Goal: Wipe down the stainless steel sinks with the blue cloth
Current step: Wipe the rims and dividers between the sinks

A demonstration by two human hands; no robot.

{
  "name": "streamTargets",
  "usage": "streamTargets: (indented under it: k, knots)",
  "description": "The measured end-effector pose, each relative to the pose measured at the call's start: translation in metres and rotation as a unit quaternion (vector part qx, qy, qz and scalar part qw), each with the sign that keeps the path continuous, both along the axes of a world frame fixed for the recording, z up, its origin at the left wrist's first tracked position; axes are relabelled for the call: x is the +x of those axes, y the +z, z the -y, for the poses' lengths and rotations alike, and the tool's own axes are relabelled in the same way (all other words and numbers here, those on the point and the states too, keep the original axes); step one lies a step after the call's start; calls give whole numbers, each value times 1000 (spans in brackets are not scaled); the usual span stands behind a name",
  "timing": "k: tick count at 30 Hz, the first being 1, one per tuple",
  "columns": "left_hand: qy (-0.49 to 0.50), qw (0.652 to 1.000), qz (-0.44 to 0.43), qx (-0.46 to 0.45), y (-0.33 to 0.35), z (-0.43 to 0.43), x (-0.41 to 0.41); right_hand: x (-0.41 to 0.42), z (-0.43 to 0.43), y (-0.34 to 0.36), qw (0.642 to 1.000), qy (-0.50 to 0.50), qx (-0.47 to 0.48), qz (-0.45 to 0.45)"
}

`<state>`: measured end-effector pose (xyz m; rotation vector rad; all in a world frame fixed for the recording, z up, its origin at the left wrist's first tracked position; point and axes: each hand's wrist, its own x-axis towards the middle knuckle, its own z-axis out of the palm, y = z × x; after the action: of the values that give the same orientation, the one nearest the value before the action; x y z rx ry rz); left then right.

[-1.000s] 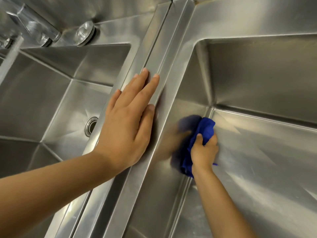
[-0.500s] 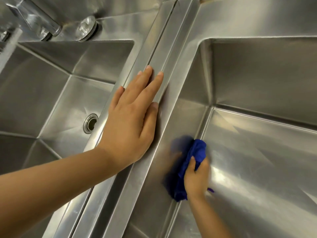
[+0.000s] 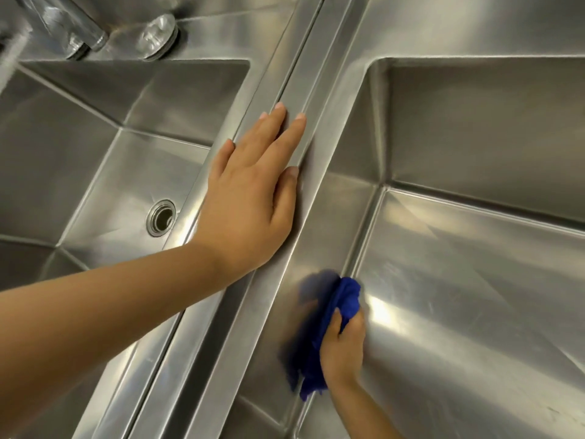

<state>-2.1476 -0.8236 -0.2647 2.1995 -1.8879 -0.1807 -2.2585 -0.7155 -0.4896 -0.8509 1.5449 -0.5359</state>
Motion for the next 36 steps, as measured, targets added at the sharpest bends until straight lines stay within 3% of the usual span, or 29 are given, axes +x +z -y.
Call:
streamTargets:
  k: [3,10,12,17,23,27,30,32,36]
  knots:
    - [5,1000,2,8,1,0,-1,4,36,3,1000,-12,6,-4]
    - [6,1000,7,6,-1,1,-1,4,41,80,980,-49,-149,123]
    - [7,1000,5,5,-1,0,-1,5,43,75,977,-50,-175,114]
    - [3,1000,6,7,0,0,-1,16,72,41,988,-100,-105,49]
    - [3,1000,-3,-4,-3,1,-1,6,37,122,954,-95,-197,203]
    - [8,1000,-3,7,-1,0,-2,11,62,102,958,-97,-234,133]
    - [7,1000,-3,13,0,2,-1,17,88,80,976,-113,-167,86]
    - [8,1000,-8,14,0,1,-1,15,83,93,974,-114,-166,100]
    - [6,1000,-5,9,0,1,-1,7,44,146,945,-78,-259,184]
